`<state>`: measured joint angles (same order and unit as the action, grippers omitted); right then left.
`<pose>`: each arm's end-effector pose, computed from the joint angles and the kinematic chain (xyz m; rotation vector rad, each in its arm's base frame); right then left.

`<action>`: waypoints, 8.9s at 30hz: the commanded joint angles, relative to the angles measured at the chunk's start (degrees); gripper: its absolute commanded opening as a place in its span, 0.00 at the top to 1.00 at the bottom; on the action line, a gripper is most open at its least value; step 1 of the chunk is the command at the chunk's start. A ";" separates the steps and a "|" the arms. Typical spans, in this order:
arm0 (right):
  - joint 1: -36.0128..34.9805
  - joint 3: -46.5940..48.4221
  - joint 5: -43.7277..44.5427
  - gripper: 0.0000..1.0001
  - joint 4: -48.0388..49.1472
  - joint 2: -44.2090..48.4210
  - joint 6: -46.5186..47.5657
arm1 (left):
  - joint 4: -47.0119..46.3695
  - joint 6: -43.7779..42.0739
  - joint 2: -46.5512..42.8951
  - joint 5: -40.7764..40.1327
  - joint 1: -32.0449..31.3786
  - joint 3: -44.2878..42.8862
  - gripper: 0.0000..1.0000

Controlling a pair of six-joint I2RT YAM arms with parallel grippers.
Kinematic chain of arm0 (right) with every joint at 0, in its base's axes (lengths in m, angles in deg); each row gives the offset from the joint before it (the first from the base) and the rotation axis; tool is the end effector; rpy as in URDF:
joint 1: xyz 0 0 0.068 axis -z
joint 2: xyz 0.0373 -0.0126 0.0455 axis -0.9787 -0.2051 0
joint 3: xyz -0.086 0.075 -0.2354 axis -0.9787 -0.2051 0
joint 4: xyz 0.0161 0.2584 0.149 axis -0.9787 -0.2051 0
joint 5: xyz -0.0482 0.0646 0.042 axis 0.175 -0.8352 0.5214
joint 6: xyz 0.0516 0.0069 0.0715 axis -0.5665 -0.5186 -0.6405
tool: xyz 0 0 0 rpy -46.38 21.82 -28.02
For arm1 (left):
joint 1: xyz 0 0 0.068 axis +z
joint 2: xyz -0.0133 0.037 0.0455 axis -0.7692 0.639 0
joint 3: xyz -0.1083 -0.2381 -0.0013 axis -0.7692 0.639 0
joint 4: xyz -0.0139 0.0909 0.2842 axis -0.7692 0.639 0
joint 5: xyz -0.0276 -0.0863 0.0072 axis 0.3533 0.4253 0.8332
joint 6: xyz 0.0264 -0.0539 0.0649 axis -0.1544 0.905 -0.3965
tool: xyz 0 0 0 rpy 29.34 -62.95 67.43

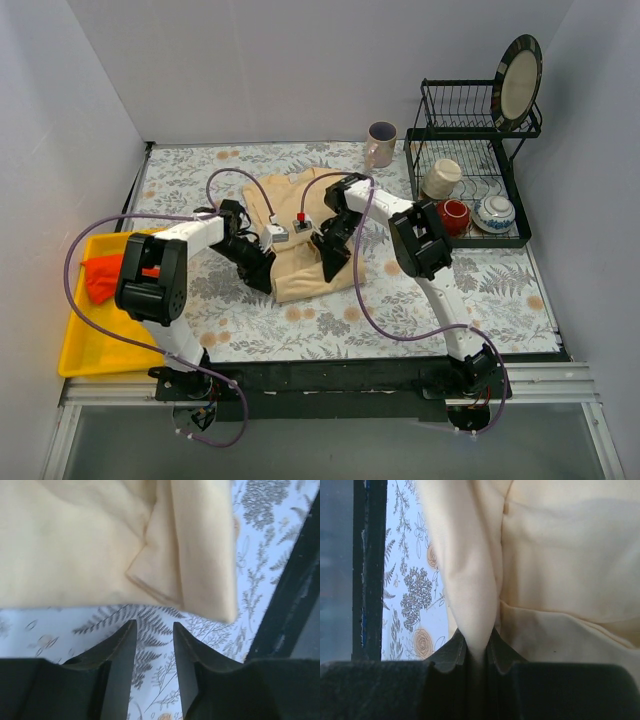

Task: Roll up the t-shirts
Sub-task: Roll the T-shirt to the center of the board.

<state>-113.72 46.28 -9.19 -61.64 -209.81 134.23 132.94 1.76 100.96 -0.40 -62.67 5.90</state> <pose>0.3456 0.3215 0.0800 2.0165 -1.9621 -1.3688 0.2943 -0.1204 0.0901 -0.4953 -2.8016 1.1405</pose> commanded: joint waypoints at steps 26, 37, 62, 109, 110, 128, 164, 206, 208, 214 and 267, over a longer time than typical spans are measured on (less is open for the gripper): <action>-2.86 7.04 4.49 0.92 12.08 -11.61 -10.84 | -45.08 1.37 -38.44 -20.68 -21.63 32.78 0.41; -2.86 6.16 4.40 0.75 10.94 -11.70 -9.09 | -52.20 0.14 -30.00 -25.86 -21.63 38.67 0.38; -0.82 -60.11 19.79 0.02 57.53 55.53 -4.70 | -18.21 -1.70 -5.59 -0.12 -7.85 9.61 0.46; -8.75 -66.97 33.14 0.88 83.97 37.35 9.91 | 16.87 -17.70 19.39 13.86 5.61 -18.37 0.47; -8.75 -66.27 33.14 0.88 83.89 37.08 9.29 | 17.49 -17.62 19.31 14.04 5.61 -18.45 0.48; -0.49 -31.47 9.59 0.88 34.41 20.65 -4.25 | -42.83 -7.43 -32.80 -13.01 -8.70 25.91 0.26; 0.13 -27.76 8.69 0.75 31.50 18.44 -9.70 | -53.18 -6.46 -18.66 -21.04 -15.13 31.22 0.91; -10.59 -64.51 29.80 0.13 74.12 47.81 -7.24 | -19.25 -2.58 -15.32 2.53 -6.60 10.55 0.97; -10.59 -64.86 30.67 0.30 74.66 47.54 -6.10 | -17.14 -3.02 -14.80 3.40 -6.17 9.59 0.97; -10.51 -63.20 30.59 0.82 70.19 46.93 -5.48 | -11.61 -5.13 -13.30 4.81 -4.67 7.31 0.97; -1.19 -10.82 7.04 0.99 2.59 6.76 4.89 | 24.61 -17.17 16.47 6.83 3.77 -7.81 0.86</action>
<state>-116.86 32.56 -5.97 -56.40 -199.76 139.61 153.11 -13.50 114.16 11.12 -60.72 0.44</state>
